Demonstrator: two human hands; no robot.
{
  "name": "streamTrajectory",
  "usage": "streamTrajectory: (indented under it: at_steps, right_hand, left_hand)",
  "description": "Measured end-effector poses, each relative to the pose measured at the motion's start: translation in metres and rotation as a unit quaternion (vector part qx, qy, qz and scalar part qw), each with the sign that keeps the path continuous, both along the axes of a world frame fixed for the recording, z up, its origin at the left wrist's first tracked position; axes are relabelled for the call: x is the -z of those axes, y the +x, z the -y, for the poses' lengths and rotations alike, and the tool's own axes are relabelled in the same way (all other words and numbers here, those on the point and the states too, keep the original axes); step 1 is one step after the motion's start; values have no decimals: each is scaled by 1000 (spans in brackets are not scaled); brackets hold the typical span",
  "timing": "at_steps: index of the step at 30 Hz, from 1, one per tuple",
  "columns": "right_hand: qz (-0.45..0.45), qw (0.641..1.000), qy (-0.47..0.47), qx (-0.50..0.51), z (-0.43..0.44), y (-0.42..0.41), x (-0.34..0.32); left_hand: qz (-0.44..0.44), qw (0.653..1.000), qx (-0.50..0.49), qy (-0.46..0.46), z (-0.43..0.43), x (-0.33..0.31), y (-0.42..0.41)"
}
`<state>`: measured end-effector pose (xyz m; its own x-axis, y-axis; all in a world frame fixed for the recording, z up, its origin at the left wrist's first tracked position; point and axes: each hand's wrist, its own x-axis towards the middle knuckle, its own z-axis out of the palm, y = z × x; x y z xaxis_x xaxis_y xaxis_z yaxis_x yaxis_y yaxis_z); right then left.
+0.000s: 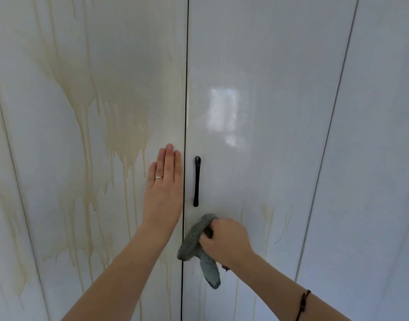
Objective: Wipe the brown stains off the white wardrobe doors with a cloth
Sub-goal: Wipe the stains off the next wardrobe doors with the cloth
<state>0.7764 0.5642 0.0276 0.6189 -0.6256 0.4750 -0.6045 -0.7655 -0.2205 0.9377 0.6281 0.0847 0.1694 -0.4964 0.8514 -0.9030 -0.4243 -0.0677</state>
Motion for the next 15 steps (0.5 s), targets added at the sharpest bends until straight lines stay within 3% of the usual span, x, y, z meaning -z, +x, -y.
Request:
streamTrajectory:
  at_steps: [5,9,12,15]
  right_hand:
    - [207,975,51,62,45,-48,-49]
    - [276,958,71,14,85,-53,-115]
    - [245,964,102,-29,93,-31,-110]
    - [120,985,119,-41,79,-1,-50]
  left_hand:
    - [-12,999,-28,9,3,2,-8]
    - [-22,999,-32,2,5,2,-12]
    - [-23,999,-23,-18,9,4,-12]
    - [-32,999,-26,-29,12,4,-15]
